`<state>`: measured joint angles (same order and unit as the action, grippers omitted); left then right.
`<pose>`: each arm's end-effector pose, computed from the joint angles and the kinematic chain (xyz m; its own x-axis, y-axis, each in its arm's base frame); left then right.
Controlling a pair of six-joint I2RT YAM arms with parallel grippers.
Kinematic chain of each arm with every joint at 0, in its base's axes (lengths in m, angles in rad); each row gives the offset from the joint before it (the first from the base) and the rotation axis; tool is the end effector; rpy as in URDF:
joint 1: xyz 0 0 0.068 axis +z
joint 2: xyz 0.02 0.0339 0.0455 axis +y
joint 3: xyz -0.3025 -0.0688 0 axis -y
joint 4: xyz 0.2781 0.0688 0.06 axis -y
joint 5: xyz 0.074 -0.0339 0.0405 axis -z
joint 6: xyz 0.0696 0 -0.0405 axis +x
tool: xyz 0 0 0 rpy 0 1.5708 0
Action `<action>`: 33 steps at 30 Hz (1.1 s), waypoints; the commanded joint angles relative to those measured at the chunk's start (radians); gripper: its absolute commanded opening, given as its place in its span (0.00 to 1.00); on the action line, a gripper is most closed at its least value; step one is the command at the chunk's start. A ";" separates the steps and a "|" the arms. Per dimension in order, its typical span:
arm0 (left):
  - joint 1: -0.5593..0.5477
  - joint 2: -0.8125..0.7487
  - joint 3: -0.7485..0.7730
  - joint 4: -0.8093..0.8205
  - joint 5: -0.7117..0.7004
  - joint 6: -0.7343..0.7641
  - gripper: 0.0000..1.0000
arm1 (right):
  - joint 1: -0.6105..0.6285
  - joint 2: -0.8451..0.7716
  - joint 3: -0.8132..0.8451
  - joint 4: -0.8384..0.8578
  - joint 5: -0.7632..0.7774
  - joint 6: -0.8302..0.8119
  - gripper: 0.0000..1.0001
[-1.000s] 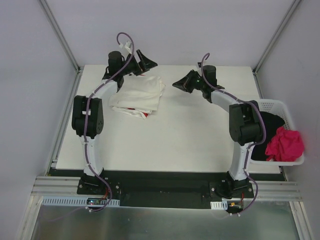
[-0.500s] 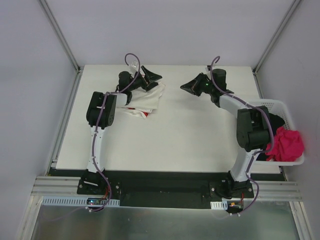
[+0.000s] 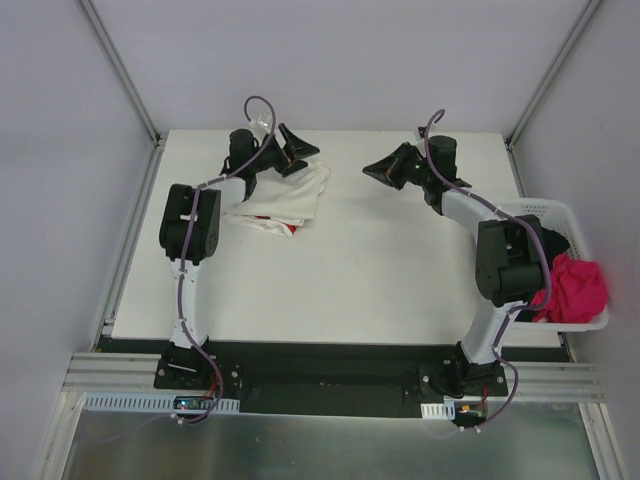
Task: Fold and stack the t-shirts
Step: Smooth out wrinkles on the folded tshirt, then put the neatly folded tshirt into the corner of the board with the left arm
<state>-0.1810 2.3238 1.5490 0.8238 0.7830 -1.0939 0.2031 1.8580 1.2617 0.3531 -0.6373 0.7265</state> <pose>0.5722 -0.1546 0.1886 -0.7070 -0.5108 -0.4892 0.4195 0.2540 -0.8715 0.4771 0.1405 0.2658 -0.6597 0.4092 -0.6303 -0.3873 0.5336 0.7518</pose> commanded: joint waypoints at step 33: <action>-0.322 -0.073 0.464 -1.447 -0.376 1.071 0.99 | -0.102 -0.212 -0.074 -0.011 -0.094 -0.079 0.55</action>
<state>-0.4995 2.2333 1.9717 -0.5186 0.4595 -0.0803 0.1246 1.7256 1.2057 0.3328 -0.6979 0.6785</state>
